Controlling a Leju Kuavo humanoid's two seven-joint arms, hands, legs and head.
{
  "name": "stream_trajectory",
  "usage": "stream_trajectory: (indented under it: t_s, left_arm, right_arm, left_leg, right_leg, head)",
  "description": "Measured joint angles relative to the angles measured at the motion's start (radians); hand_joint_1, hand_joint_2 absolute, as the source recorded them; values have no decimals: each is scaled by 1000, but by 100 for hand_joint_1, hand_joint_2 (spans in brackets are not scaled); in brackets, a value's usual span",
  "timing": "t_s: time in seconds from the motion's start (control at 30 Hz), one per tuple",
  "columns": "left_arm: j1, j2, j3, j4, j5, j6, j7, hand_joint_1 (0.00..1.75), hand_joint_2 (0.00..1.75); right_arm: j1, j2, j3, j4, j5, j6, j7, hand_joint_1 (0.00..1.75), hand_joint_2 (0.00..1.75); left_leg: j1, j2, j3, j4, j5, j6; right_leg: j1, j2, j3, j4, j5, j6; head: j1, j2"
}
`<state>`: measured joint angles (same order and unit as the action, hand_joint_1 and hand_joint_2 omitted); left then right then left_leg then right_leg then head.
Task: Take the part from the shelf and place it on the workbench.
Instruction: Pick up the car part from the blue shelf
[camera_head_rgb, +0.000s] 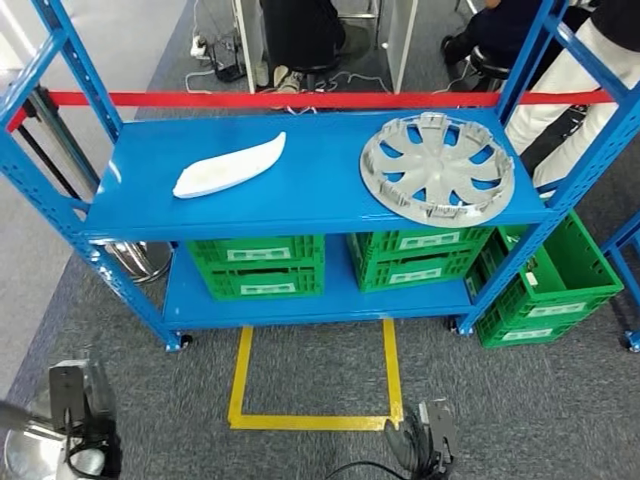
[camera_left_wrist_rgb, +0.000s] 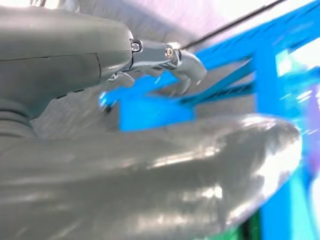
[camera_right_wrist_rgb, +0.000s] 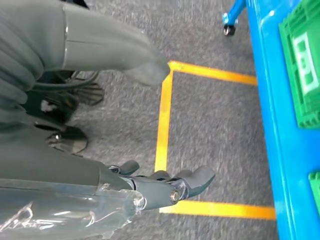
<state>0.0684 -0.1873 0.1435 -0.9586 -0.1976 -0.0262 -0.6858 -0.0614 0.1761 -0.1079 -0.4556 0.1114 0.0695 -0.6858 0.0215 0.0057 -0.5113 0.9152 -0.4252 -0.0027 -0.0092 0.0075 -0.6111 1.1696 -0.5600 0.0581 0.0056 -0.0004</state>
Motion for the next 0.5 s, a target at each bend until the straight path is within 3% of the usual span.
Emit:
stream_trajectory:
  t_s: [0.03, 0.07, 0.1, 0.17, 0.2, 0.27, 0.33, 0.4, 0.43, 0.5]
  left_arm:
    - [8, 0, -3, -33, -6, 14, -1, 0, 0]
    - [17, 1, -6, -66, -12, 29, -2, 0, 0]
    - [25, 1, -9, -99, -19, 43, -4, 0, 0]
    - [39, 2, -14, -161, -35, 72, -7, 0, 0]
    - [45, 5, -16, -192, -44, 86, -8, 0, 0]
    - [53, 10, -18, -250, -67, 116, -11, 0, 0]
    - [58, 15, -20, -298, -92, 146, -13, 0, 0]
    - [59, 18, -25, -331, -106, 169, -13, 0, 0]
    - [59, 20, -29, -345, -111, 177, -13, 0, 0]
    - [61, 26, -38, -365, -120, 189, -13, 0, 0]
  right_arm:
    - [0, 0, -4, 0, 4, 0, -1, 0, 0]
    - [1, 0, -8, 1, 9, 0, -2, 0, 0]
    - [1, 0, -11, 1, 13, 1, -4, 0, 0]
    - [0, 0, -17, 1, 22, 1, -6, 0, 0]
    - [-1, 2, -20, 2, 25, 2, -6, 0, 0]
    - [-5, 4, -25, 5, 34, 3, -9, 0, 0]
    - [-6, 6, -30, 8, 42, 4, -12, 0, 0]
    - [-6, 6, -34, 10, 47, 4, -14, 0, 0]
    - [-8, 6, -35, 10, 49, 4, -14, 0, 0]
    - [-11, 6, -38, 11, 52, 4, -15, 0, 0]
  left_leg:
    - [0, 0, 3, 0, -4, -2]
    - [2, -2, 7, 1, -8, -6]
    - [5, -3, 13, 2, -14, -12]
    - [14, -7, 27, 12, -33, -29]
    - [15, -8, 30, 22, -45, -40]
    - [13, -8, 26, 38, -62, -56]
    - [12, -8, 24, 40, -68, -62]
    - [14, -8, 15, 65, -81, -65]
    - [13, -7, -9, 109, -99, -66]
    - [8, -7, -99, 253, -146, -64]
  right_leg:
    - [-3, 0, -38, 58, -13, 3]
    - [-6, 0, -63, 86, -7, 7]
    - [-10, -1, -67, 73, 20, 12]
    - [-21, -3, -29, -36, 102, 26]
    - [-25, -3, -5, -90, 125, 32]
    - [-29, 0, 11, -128, 124, 20]
    - [-26, 4, 5, -118, 107, -9]
    - [-23, 6, 10, -115, 97, -26]
    - [-22, 6, 15, -116, 92, -33]
    - [-18, 6, 26, -118, 83, -43]
  head:
    - [1, 0]
    - [1, 0]
    - [1, 0]
    - [3, 0]
    - [9, 0]
    - [12, 0]
    - [3, 0]
    - [-7, 0]
    - [-10, 0]
    - [-15, 0]
